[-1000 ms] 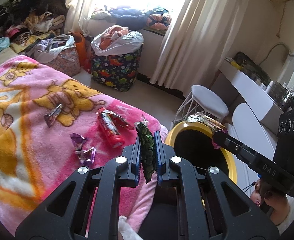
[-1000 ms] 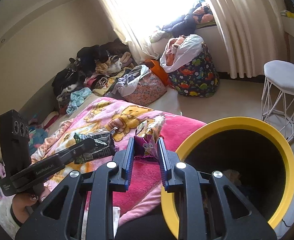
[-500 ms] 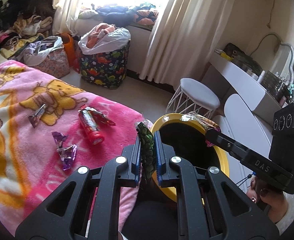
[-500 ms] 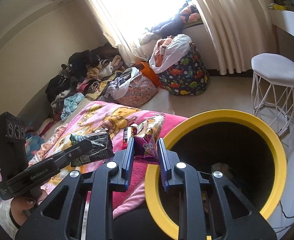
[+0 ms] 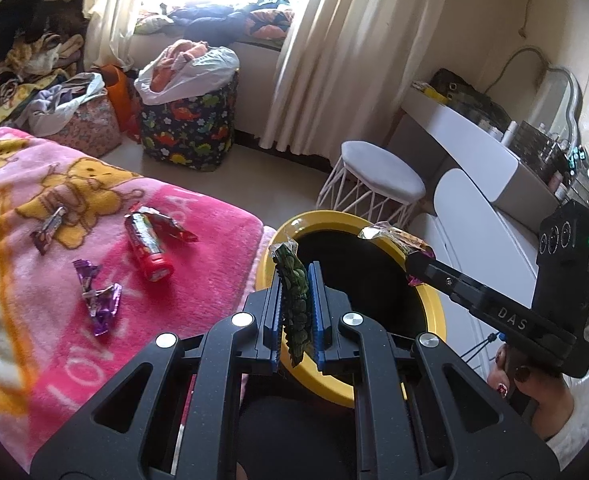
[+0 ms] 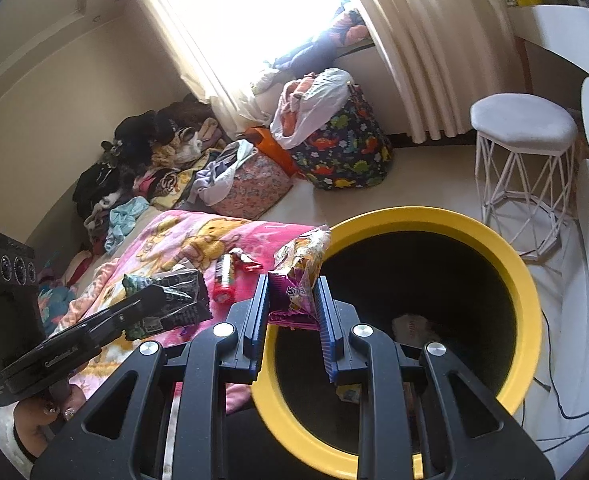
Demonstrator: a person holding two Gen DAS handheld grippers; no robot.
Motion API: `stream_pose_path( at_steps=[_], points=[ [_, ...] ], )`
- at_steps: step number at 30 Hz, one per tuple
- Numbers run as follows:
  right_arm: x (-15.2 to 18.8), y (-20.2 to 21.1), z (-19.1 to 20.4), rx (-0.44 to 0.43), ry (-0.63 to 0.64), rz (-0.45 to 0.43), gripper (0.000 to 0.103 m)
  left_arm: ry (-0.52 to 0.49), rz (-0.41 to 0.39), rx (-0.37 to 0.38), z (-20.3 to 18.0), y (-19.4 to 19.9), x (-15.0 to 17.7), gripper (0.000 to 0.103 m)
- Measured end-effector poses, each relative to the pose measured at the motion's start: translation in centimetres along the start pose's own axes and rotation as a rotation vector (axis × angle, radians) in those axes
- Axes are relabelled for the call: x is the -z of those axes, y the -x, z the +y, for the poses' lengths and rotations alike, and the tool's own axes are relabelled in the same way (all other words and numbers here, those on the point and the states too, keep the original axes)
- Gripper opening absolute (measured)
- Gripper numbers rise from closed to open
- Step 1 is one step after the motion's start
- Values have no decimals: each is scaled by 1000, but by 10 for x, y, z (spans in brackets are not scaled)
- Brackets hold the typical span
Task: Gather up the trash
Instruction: 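Carry the green snack pack and purple wrapper over the yellow bin, then open both tools to drop the green pack and purple wrapper into the bin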
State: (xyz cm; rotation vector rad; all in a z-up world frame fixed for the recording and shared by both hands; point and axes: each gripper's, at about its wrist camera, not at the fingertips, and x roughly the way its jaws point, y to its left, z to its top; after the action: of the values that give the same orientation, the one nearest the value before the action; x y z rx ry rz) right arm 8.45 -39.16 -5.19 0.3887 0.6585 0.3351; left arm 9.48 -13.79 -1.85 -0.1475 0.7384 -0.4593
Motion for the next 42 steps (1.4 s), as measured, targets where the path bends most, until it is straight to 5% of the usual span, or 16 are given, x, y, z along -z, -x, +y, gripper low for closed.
stream_pose_path(
  at_steps=[42],
  points=[
    [14,-3,-69,180,-151,17,24,-107,186,119,-43,-83,21,7]
  ],
)
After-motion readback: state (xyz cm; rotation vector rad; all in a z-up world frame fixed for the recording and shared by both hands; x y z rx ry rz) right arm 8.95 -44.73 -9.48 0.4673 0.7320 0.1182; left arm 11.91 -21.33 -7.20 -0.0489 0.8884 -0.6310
